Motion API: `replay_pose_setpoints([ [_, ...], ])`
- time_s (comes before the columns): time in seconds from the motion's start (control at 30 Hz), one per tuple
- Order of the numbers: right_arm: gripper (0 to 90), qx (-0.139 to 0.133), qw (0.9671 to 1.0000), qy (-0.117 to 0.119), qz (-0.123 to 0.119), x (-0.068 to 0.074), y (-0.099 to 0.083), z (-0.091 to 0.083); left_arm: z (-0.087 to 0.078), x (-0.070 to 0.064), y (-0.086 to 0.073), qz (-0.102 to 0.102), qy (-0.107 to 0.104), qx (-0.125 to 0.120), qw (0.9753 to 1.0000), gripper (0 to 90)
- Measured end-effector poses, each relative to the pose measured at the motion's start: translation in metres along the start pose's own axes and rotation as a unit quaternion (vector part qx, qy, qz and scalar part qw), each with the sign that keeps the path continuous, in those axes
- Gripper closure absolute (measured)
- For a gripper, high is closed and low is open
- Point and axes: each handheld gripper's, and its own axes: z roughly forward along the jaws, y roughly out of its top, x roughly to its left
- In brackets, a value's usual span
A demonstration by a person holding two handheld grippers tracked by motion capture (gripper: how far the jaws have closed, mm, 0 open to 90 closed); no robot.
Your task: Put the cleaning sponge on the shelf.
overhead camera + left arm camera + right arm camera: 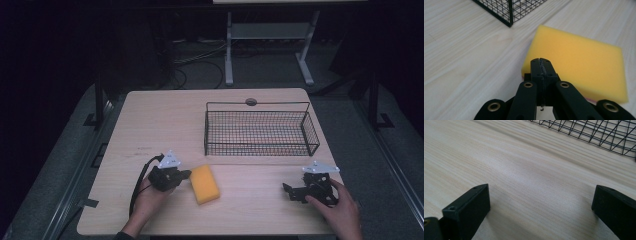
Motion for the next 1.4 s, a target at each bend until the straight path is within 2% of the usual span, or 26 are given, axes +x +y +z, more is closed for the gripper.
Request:
replay_pose_setpoints([
  [0.17, 1.2, 0.000, 1.0000, 0.000, 0.000, 0.000, 0.000, 0.000, 0.003, 0.000, 0.006, 0.001, -0.001, -0.008, 1.0000, 89.8],
  [0.27, 1.2, 0.000, 1.0000, 0.000, 0.000, 0.000, 0.000, 0.000, -0.001, -0.004, 0.012, 0.001, -0.007, -0.022, 0.9997, 89.8],
  [0.33, 1.2, 0.000, 1.0000, 0.000, 0.000, 0.000, 0.000, 0.000, -0.003, -0.013, 0.021, 0.011, -0.022, -0.032, 0.9992, 89.8],
  [0.37, 1.2, 0.000, 1.0000, 0.000, 0.000, 0.000, 0.000, 0.000, -0.003, -0.013, 0.021, 0.011, -0.022, -0.032, 0.9992, 89.8],
  [0.4, 1.2, 0.000, 1.0000, 0.000, 0.000, 0.000, 0.000, 0.000, -0.002, -0.020, 0.026, 0.015, -0.034, -0.037, 0.9986, 89.8],
  [0.43, 1.2, 0.000, 1.0000, 0.000, 0.000, 0.000, 0.000, 0.000, -0.002, -0.020, 0.026, 0.015, -0.034, -0.037, 0.9986, 89.8],
  [0.47, 1.1, 0.000, 1.0000, 0.000, 0.000, 0.000, 0.000, 0.000, 0.002, -0.028, 0.032, 0.024, -0.049, -0.040, 0.9977, 89.8],
  [0.5, 1.1, 0.000, 1.0000, 0.000, 0.000, 0.000, 0.000, 0.000, 0.002, -0.028, 0.032, 0.024, -0.049, -0.040, 0.9977, 89.8],
  [0.57, 1.2, 0.000, 1.0000, 0.000, 0.000, 0.000, 0.000, 0.000, 0.009, -0.038, 0.039, 0.034, -0.065, -0.040, 0.9965, 89.8],
  [0.67, 1.2, 0.000, 1.0000, 0.000, 0.000, 0.000, 0.000, 0.000, 0.019, -0.050, 0.044, 0.040, -0.083, -0.035, 0.9951, 89.8],
  [0.83, 1.2, 0.000, 1.0000, 0.000, 0.000, 0.000, 0.000, 0.000, 0.030, -0.062, 0.047, 0.050, -0.099, -0.026, 0.9935, 89.8],
  [0.93, 1.1, 0.000, 1.0000, 0.000, 0.000, 0.000, 0.000, 0.000, 0.036, -0.070, 0.046, 0.062, -0.107, -0.011, 0.9922, 89.8],
  [1.4, 1.2, 0.000, 1.0000, 0.000, 0.000, 0.000, 0.000, 0.000, 0.041, -0.079, 0.033, 0.062, -0.116, 0.030, 0.9908, 89.8],
])
